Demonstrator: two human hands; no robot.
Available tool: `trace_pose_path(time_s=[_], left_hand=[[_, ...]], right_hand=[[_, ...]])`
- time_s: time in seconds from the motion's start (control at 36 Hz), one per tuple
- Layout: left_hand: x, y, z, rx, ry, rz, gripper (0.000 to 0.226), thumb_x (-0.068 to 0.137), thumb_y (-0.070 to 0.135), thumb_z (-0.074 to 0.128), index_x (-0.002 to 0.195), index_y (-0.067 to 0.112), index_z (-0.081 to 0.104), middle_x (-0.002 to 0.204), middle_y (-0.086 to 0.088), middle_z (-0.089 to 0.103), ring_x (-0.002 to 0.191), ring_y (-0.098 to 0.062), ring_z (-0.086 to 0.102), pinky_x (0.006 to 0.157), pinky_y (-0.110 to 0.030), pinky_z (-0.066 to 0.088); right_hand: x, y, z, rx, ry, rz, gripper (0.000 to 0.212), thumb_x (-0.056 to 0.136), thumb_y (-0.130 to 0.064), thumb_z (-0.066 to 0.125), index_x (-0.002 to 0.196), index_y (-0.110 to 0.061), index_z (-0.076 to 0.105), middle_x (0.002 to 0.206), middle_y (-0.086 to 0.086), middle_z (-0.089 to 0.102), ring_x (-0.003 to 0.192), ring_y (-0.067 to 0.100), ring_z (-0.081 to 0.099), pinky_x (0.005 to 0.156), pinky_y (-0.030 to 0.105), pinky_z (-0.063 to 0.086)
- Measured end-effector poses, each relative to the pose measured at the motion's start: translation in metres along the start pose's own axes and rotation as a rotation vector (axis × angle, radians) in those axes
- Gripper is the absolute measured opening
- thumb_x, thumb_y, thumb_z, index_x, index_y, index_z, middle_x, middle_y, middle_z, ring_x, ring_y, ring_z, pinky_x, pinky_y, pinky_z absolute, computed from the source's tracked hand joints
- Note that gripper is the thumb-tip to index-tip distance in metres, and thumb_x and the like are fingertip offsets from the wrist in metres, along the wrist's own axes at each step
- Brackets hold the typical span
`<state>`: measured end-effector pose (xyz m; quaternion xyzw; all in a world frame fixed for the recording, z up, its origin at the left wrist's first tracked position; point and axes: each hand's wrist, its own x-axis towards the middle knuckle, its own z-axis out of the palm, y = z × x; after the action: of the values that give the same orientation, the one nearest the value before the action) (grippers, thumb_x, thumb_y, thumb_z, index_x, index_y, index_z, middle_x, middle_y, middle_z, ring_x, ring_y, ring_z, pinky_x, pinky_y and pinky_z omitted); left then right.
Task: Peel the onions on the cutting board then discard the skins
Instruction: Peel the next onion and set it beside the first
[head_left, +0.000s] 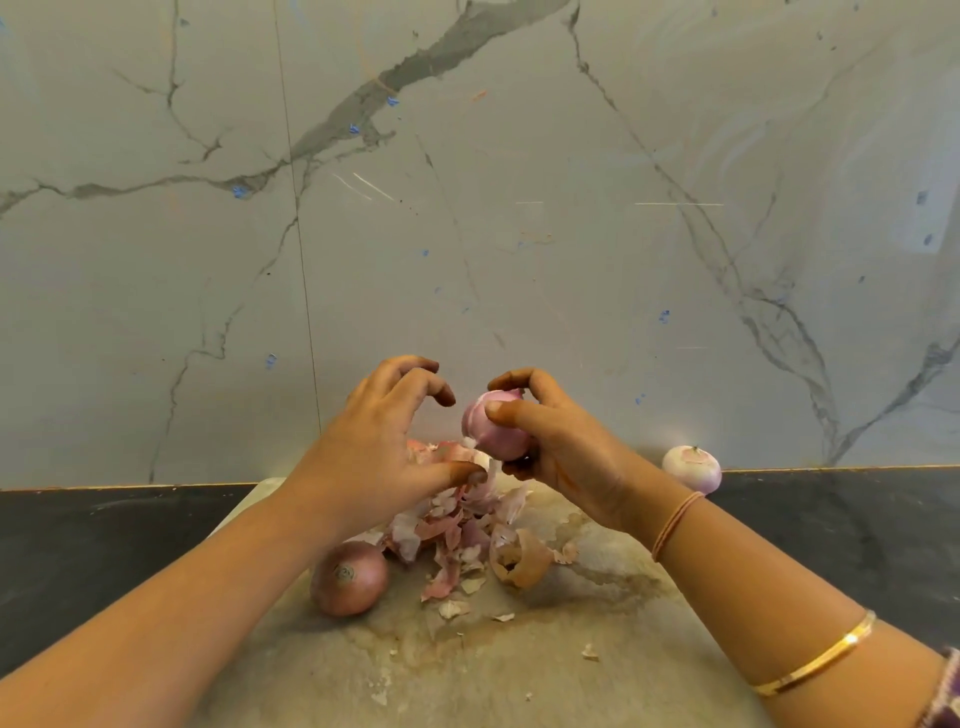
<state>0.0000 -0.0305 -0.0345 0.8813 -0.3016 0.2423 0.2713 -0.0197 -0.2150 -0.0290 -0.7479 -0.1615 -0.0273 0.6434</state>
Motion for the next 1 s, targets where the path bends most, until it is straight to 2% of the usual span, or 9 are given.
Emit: trace_pose_path(time_s=[0.14, 0.31, 0.36, 0.5, 0.56, 0.64, 0.75, 0.92, 1.0], left_hand=[[0.000, 0.007, 0.001, -0.277, -0.016, -0.103, 0.041, 0.085, 0.029, 0.054, 0.125, 0.036, 0.044, 0.112, 0.018, 0.059, 0.096, 0.001, 0.060, 0.085, -0.027, 0.053], [-0.001, 0.007, 0.004, -0.386, -0.033, -0.166, 0.059, 0.078, 0.069, 0.048, 0.126, 0.034, 0.049, 0.101, 0.014, 0.068, 0.084, -0.003, 0.068, 0.078, -0.022, 0.054], [0.000, 0.008, 0.004, -0.321, -0.041, -0.146, 0.051, 0.079, 0.064, 0.045, 0.115, 0.029, 0.056, 0.089, 0.011, 0.070, 0.078, -0.001, 0.067, 0.071, -0.022, 0.054], [0.001, 0.006, 0.002, -0.293, -0.006, -0.103, 0.028, 0.082, 0.057, 0.042, 0.095, 0.038, 0.059, 0.079, 0.008, 0.070, 0.075, -0.009, 0.066, 0.073, -0.039, 0.055], [0.002, 0.003, 0.000, -0.235, -0.031, -0.071, 0.033, 0.079, 0.063, 0.041, 0.095, 0.040, 0.057, 0.081, 0.008, 0.069, 0.077, -0.008, 0.064, 0.071, -0.035, 0.053], [0.004, -0.001, 0.000, -0.128, -0.033, -0.001, 0.060, 0.072, 0.070, 0.030, 0.100, 0.028, 0.062, 0.080, 0.008, 0.067, 0.074, -0.005, 0.060, 0.063, -0.024, 0.047], [0.006, -0.004, 0.001, -0.004, 0.006, 0.068, 0.070, 0.072, 0.065, 0.021, 0.098, 0.016, 0.065, 0.079, 0.004, 0.067, 0.071, -0.012, 0.059, 0.061, -0.028, 0.044], [0.005, -0.005, 0.002, 0.036, 0.016, 0.086, 0.065, 0.072, 0.058, 0.022, 0.089, 0.013, 0.065, 0.068, 0.003, 0.065, 0.062, -0.012, 0.056, 0.054, -0.026, 0.041], [0.004, -0.003, 0.002, 0.073, 0.025, 0.068, 0.041, 0.078, 0.046, 0.032, 0.075, 0.016, 0.059, 0.058, 0.008, 0.057, 0.055, -0.011, 0.051, 0.049, -0.020, 0.035]], right_hand=[[-0.003, 0.002, -0.001, -0.251, 0.033, -0.091, 0.042, 0.093, -0.023, 0.059, 0.129, -0.027, 0.036, 0.125, 0.005, 0.051, 0.098, 0.016, 0.056, 0.065, 0.014, 0.047], [-0.005, -0.002, 0.006, -0.436, 0.035, -0.210, 0.045, 0.090, -0.025, 0.066, 0.129, -0.027, 0.043, 0.121, -0.004, 0.055, 0.107, 0.013, 0.059, 0.085, 0.017, 0.052], [-0.006, -0.002, 0.007, -0.457, 0.037, -0.241, 0.046, 0.091, -0.026, 0.066, 0.131, -0.026, 0.044, 0.122, -0.006, 0.055, 0.107, 0.012, 0.059, 0.088, 0.020, 0.053], [-0.006, -0.003, 0.006, -0.494, 0.044, -0.273, 0.052, 0.089, -0.024, 0.068, 0.135, -0.022, 0.045, 0.120, -0.006, 0.054, 0.108, 0.015, 0.058, 0.093, 0.027, 0.053], [-0.006, -0.003, 0.006, -0.478, 0.034, -0.269, 0.052, 0.088, -0.022, 0.069, 0.135, -0.021, 0.047, 0.120, -0.003, 0.056, 0.108, 0.015, 0.059, 0.094, 0.026, 0.053], [-0.007, -0.002, 0.006, -0.483, 0.020, -0.273, 0.052, 0.088, -0.019, 0.070, 0.135, -0.018, 0.049, 0.121, 0.000, 0.058, 0.108, 0.017, 0.059, 0.094, 0.027, 0.053], [-0.006, -0.001, 0.006, -0.483, 0.015, -0.280, 0.051, 0.087, -0.021, 0.070, 0.134, -0.017, 0.050, 0.123, 0.001, 0.059, 0.108, 0.018, 0.060, 0.094, 0.028, 0.053], [-0.005, 0.002, 0.006, -0.521, 0.012, -0.291, 0.049, 0.087, -0.022, 0.071, 0.132, -0.017, 0.051, 0.119, 0.000, 0.060, 0.104, 0.015, 0.060, 0.088, 0.020, 0.052], [-0.004, 0.002, 0.005, -0.567, 0.004, -0.301, 0.049, 0.087, -0.025, 0.071, 0.131, -0.018, 0.051, 0.118, -0.001, 0.060, 0.101, 0.013, 0.059, 0.082, 0.014, 0.050]])
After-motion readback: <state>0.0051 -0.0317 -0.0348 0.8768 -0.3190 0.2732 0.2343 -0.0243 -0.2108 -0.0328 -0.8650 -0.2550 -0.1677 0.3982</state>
